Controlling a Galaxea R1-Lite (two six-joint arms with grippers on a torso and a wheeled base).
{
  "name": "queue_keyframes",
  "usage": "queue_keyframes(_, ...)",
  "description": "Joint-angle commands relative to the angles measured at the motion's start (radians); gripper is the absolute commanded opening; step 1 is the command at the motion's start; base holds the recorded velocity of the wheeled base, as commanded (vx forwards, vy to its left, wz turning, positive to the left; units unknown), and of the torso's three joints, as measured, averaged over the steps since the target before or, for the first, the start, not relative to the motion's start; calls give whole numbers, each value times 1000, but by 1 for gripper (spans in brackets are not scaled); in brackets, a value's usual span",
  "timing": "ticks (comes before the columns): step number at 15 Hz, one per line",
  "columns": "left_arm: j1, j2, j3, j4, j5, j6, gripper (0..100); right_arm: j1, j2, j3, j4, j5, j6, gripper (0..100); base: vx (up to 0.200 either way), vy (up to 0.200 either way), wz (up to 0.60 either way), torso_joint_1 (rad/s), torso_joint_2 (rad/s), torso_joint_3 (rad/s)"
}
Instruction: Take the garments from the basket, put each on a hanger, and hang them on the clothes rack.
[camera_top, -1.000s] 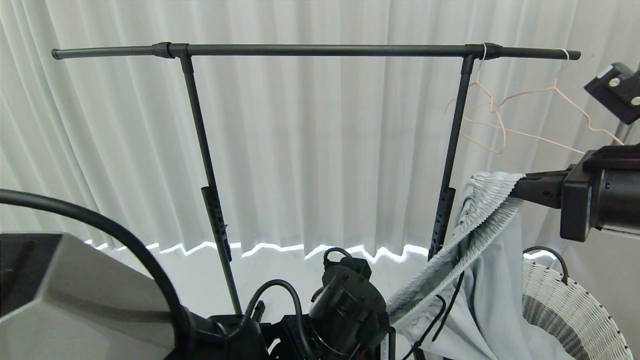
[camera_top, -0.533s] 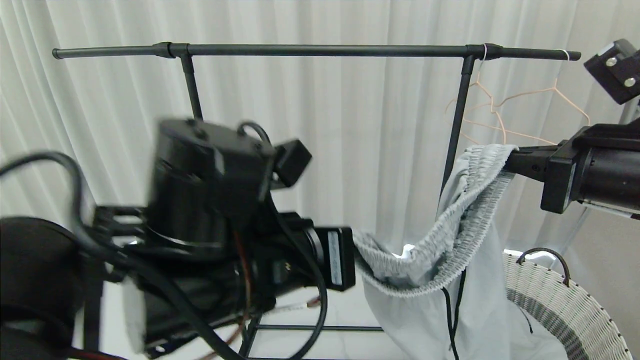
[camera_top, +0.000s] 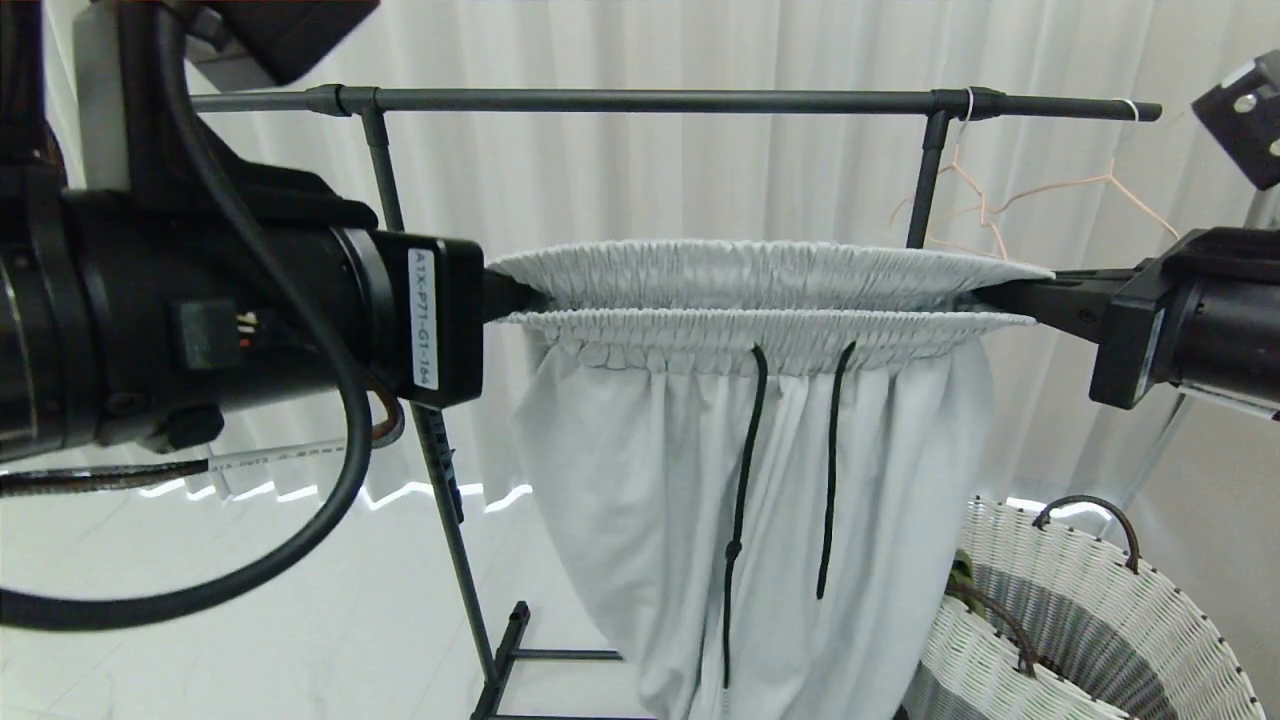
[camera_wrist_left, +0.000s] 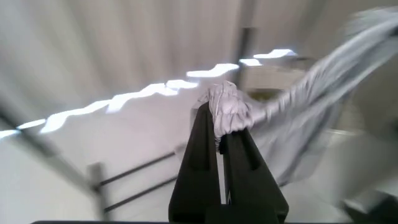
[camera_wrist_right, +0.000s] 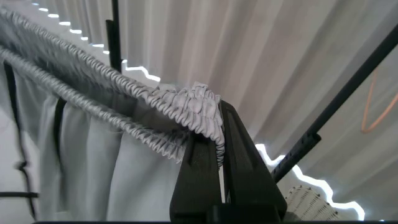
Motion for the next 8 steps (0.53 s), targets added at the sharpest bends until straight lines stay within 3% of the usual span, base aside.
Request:
queue_keyframes(1,-73,-11,17,3,98,25,0,1,-6,-32,0,-22,-1,0,0,0,0,0,0,0)
queue_keyframes(5,-112,-6,-126,3,107,45,0,1,-8,-176,52,-23,-9,0,0,0,0,0,0,0)
queue_keyframes(8,-115,-14,-178,1,107,113,0,1,-38,-318,250,-23,-49,0,0,0,0,0,0,0)
